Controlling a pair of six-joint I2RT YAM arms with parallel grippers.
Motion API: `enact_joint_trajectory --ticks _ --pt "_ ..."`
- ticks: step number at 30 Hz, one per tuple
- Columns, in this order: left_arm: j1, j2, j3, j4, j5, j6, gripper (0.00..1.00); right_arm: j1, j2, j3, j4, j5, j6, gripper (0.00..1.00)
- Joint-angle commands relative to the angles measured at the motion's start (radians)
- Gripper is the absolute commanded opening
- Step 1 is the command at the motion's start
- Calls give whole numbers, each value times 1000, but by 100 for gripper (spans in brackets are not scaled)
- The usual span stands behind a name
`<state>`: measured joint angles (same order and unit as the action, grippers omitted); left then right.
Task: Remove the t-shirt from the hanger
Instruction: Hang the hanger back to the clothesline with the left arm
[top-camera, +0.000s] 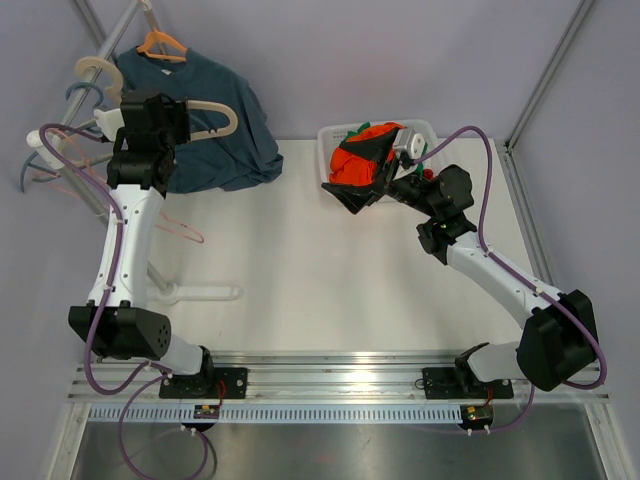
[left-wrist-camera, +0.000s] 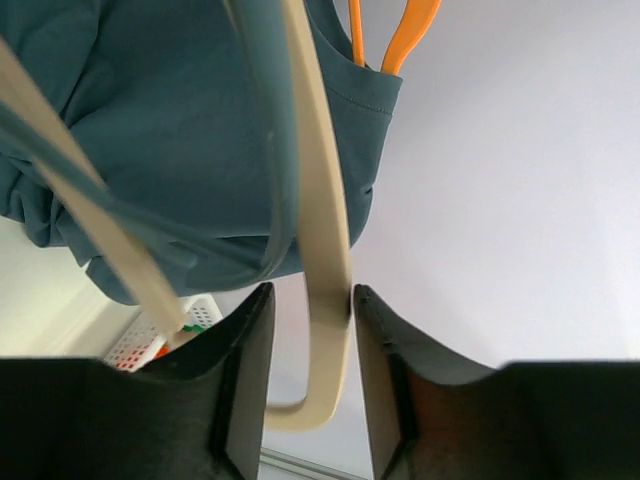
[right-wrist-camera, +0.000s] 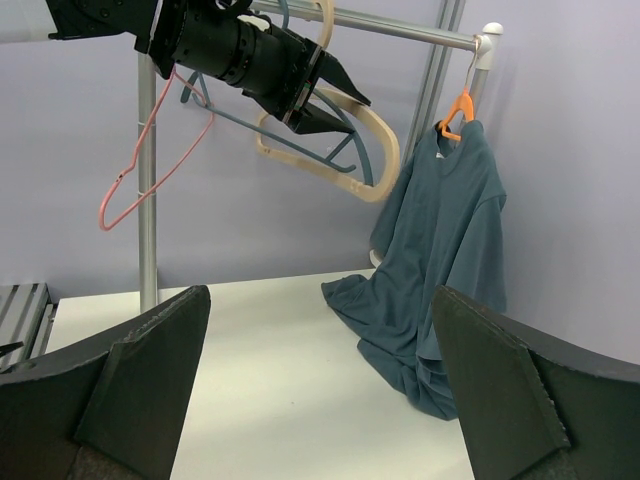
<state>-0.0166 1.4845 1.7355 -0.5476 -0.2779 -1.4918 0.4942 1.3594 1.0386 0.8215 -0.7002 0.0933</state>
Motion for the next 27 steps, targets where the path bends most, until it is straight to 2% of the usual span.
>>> enact_joint_trajectory --ticks 1,10,22,27 --pt "17 -62 -40 90 -6 1 43 -8 -36 1 33 -12 -9 99" --pt "17 -104 -77 115 -20 16 53 -8 -37 1 30 -12 -10 100" --pt "15 -181 -149 140 62 45 63 -8 -40 0 30 -15 -7 99" --pt "17 -227 -192 199 100 68 70 -8 -40 0 30 -15 -9 99"
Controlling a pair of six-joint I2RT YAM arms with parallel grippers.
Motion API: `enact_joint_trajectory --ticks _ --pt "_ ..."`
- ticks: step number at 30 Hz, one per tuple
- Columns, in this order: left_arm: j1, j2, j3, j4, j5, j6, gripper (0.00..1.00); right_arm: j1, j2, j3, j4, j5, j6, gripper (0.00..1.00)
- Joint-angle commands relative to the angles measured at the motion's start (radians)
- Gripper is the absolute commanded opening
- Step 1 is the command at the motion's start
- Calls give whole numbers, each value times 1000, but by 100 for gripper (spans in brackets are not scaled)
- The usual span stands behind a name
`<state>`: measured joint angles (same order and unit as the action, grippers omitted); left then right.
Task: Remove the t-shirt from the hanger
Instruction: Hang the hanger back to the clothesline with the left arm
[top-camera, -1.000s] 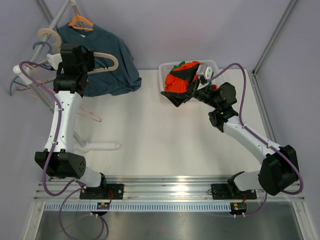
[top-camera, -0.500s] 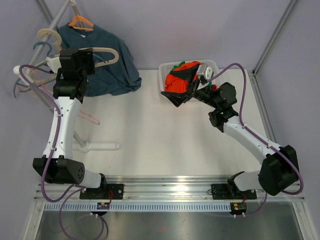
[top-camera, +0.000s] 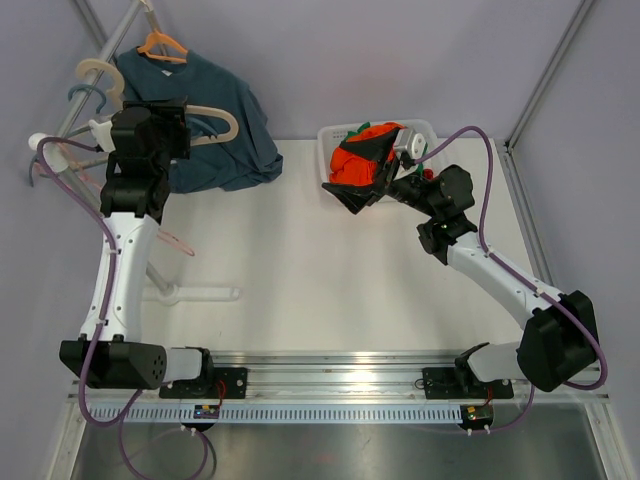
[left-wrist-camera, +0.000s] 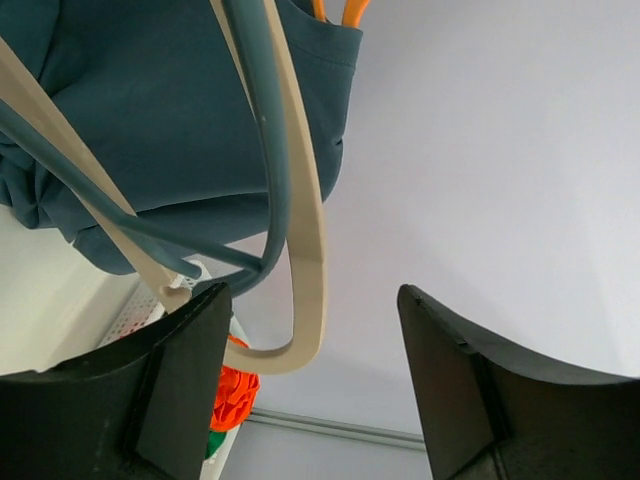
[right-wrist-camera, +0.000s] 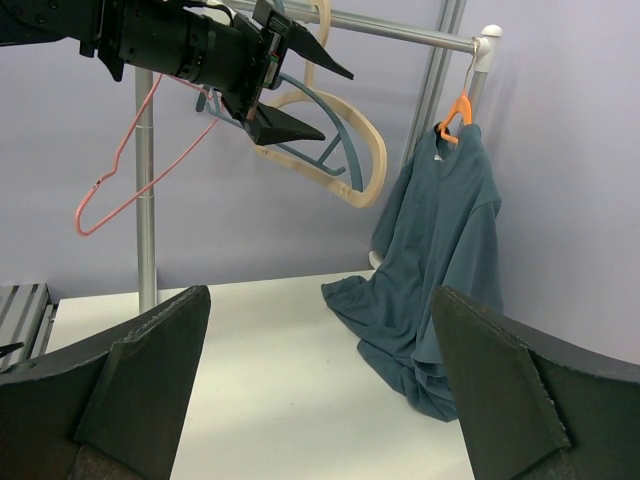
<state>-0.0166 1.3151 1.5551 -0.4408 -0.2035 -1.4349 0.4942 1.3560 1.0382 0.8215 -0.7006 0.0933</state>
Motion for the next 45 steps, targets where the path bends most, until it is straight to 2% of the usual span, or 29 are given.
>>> enact_joint_trajectory --ticks 1,11,26,34,40,45 --pt "17 -71 -19 93 42 14 72 -8 -38 0 30 -14 -9 99" --pt "15 -201 -155 157 56 24 82 -8 -41 -3 31 -17 -6 99" --pt "17 -227 -225 209 119 100 87 -8 -55 -12 33 -19 -4 99" --pt "-8 -244 -231 225 151 186 88 -8 -55 -12 34 -23 -3 100" --pt "-40 -264 -210 165 90 313 88 -8 -57 -17 36 -23 2 99" --pt "-40 -270 -234 162 93 367 89 -8 -52 -18 47 -25 10 100"
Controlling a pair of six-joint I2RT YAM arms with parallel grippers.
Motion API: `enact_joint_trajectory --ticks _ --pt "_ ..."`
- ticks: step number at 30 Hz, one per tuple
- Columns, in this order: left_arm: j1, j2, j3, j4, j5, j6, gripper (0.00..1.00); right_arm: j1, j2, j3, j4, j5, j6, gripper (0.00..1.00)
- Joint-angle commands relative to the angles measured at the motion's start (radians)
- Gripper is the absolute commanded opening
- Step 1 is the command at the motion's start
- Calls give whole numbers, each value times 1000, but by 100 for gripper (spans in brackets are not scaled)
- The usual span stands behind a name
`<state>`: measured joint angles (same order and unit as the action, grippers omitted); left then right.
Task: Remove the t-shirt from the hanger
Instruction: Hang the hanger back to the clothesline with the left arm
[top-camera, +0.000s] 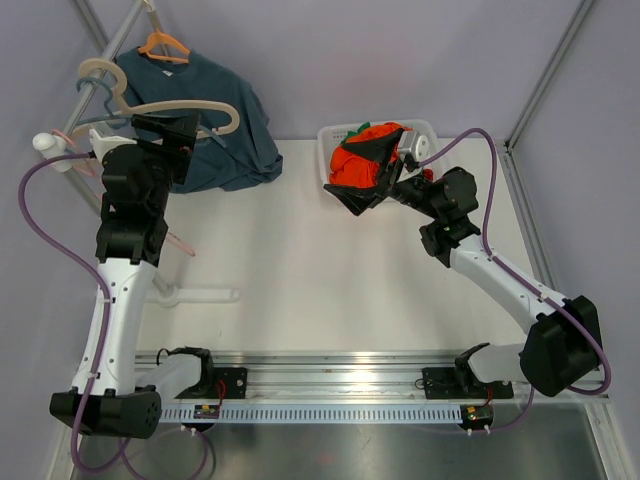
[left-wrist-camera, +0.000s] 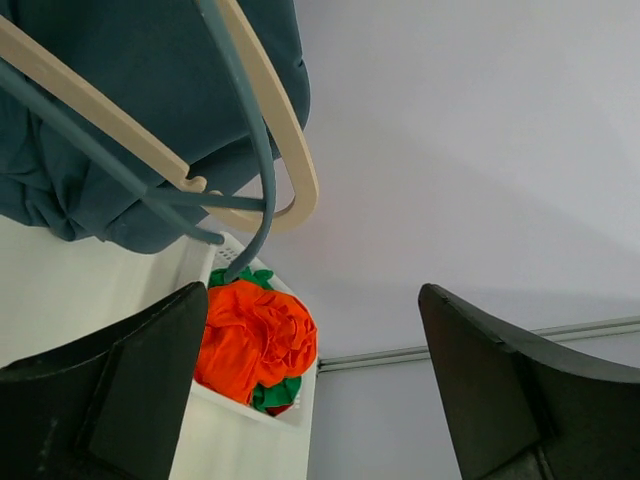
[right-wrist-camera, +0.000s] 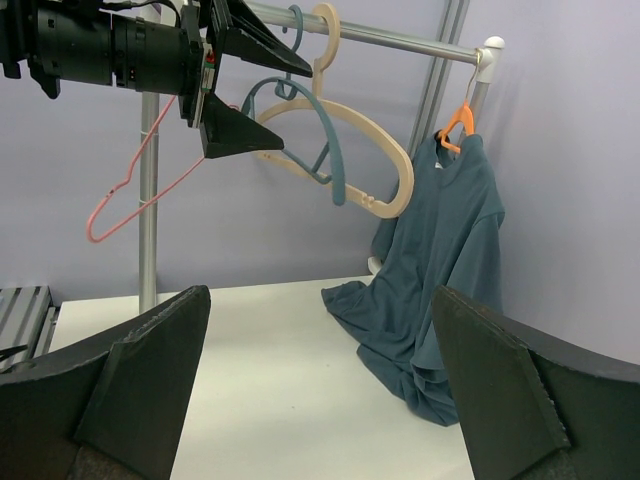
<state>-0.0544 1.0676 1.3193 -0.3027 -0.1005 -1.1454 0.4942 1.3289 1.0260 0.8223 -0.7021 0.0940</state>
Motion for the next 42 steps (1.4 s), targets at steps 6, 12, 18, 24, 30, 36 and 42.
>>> enact_joint_trajectory --ticks 6,12,18,24,30,36,42 --pt "-41 -15 17 21 35 243 89 -8 -14 0 58 -28 19 99" --pt "-67 -73 -22 30 21 423 90 -8 3 5 78 -28 41 100" --pt "-93 -166 -40 -9 -4 601 92 -8 81 87 61 -25 96 99" --pt "-96 -233 -77 -19 100 763 93 -8 258 282 0 -34 182 99" --pt "-96 -296 -103 22 375 969 94 -6 524 577 -6 -94 306 94" --pt "-96 -353 -48 -19 377 1122 95 0 794 880 66 -117 388 94" --pt "-96 -411 38 -108 294 1205 97 27 1073 1222 89 -59 392 92"
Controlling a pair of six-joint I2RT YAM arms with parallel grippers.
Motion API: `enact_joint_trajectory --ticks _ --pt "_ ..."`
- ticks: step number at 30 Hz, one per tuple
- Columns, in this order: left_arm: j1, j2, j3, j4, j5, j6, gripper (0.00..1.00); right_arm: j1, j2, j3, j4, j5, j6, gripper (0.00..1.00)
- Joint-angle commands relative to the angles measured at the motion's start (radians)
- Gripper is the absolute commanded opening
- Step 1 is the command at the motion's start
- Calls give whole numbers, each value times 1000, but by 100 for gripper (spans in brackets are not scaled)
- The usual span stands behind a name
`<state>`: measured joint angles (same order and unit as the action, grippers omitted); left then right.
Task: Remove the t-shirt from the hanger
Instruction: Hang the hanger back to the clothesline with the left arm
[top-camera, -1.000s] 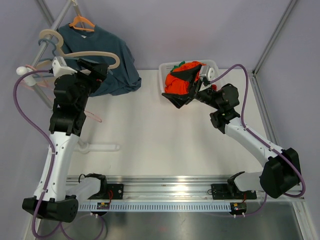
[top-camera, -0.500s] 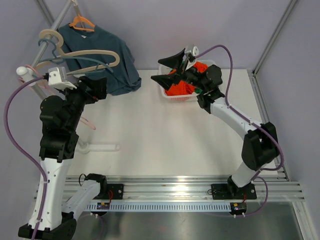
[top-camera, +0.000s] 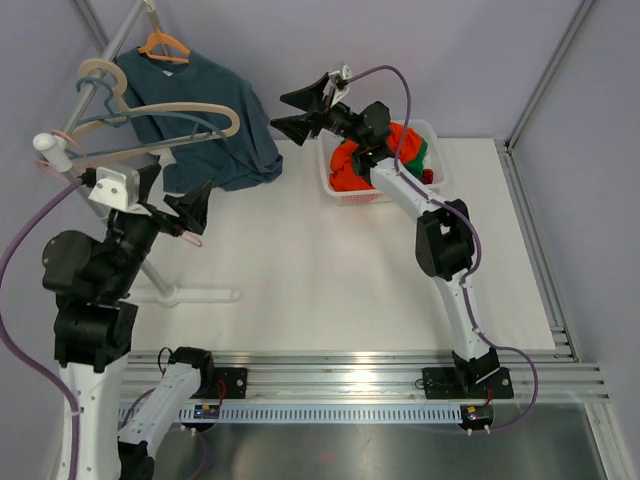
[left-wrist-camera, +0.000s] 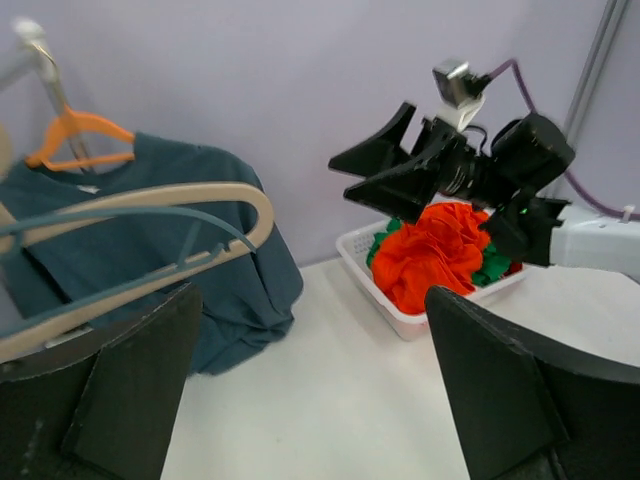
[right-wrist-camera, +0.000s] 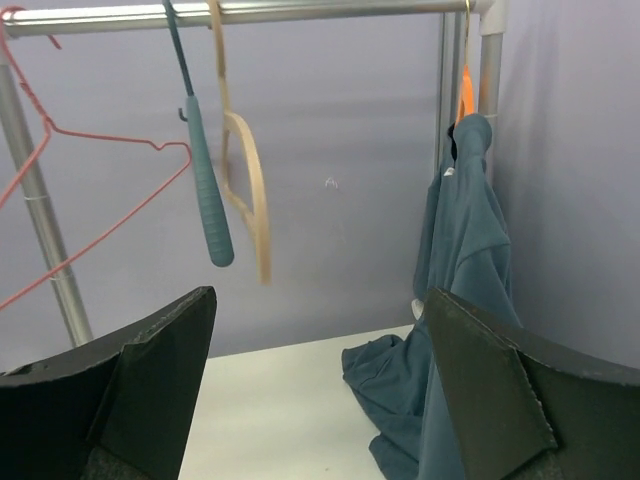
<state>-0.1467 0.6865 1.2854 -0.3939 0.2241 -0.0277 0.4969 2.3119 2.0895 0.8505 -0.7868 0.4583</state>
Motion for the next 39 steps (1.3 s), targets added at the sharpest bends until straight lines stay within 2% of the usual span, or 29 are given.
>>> enact_joint_trajectory --ticks 1,2,6,13,21,29,35,38,39 --pt "-4 -38 84 -48 -46 104 97 32 130 208 55 32 34 92" --pt "-4 -45 121 -69 -54 112 97 35 202 309 53 44 43 92" --pt "-2 -41 219 -181 -92 135 98 55 333 506 44 67 60 87" --pt "-2 -27 337 -288 -251 163 99 123 345 477 97 135 -44 80" --pt "-2 1 359 -342 -279 184 99 140 395 566 90 187 -40 74" --pt "-2 47 361 -359 -272 192 99 160 423 612 75 225 -58 62" --pt "-2 30 335 -341 -289 195 99 187 431 618 48 215 -81 60" --pt "-2 15 322 -335 -298 202 99 198 431 612 51 195 -73 53" --pt "-2 13 321 -335 -299 206 99 200 428 607 62 189 -64 46"
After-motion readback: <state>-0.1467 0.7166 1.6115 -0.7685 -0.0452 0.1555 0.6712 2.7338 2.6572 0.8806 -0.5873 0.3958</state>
